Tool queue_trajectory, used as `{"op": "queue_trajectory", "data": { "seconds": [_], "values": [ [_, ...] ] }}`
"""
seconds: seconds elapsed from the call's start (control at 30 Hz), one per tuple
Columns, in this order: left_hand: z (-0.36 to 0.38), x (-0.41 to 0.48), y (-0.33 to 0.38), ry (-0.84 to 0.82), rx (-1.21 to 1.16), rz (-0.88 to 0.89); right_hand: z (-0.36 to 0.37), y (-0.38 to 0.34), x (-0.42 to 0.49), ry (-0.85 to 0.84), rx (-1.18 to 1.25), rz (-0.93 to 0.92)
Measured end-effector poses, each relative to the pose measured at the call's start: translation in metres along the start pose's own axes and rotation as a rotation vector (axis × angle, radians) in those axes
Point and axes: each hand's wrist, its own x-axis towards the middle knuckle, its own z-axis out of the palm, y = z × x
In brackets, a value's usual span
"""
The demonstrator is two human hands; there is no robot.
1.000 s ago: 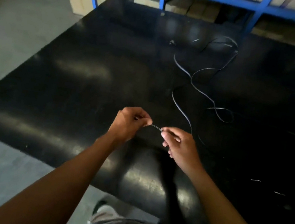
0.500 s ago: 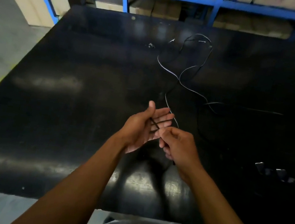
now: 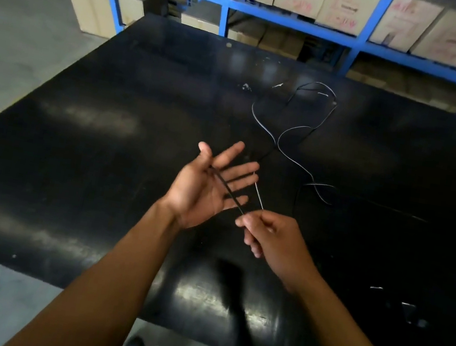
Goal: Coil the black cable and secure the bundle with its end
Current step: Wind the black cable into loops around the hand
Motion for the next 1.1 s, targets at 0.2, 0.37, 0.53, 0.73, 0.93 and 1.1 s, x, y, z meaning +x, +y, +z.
{"op": "queue_trajectory", "data": {
  "seconds": [0.2, 0.37, 0.53, 0.73, 0.93, 1.1],
  "values": [
    [0.003, -0.019, 0.025, -0.185, -0.103, -0.013, -0.020, 0.035, 0.000, -0.046, -0.147, -0.007],
    [0.016, -0.028, 0.033, -0.452, -0.044, -0.157, -0.032, 0.034, 0.021, -0.038, -0.547, -0.151],
    [0.014, -0.033, 0.014, -0.532, 0.257, -0.512, -0.067, -0.016, 0.070, -0.035, -0.928, -0.276],
    [-0.005, -0.023, 0.004, -0.163, 0.309, -0.539, -0.071, -0.097, 0.097, -0.035, -1.175, -0.352],
    [-0.011, -0.012, 0.041, 0.030, 0.099, -0.221, -0.045, -0.088, 0.064, -0.009, -0.996, -0.283],
    [-0.011, -0.006, 0.063, 0.000, 0.020, -0.072, 0.003, -0.023, 0.023, -0.345, -0.606, -0.129]
  ]
}}
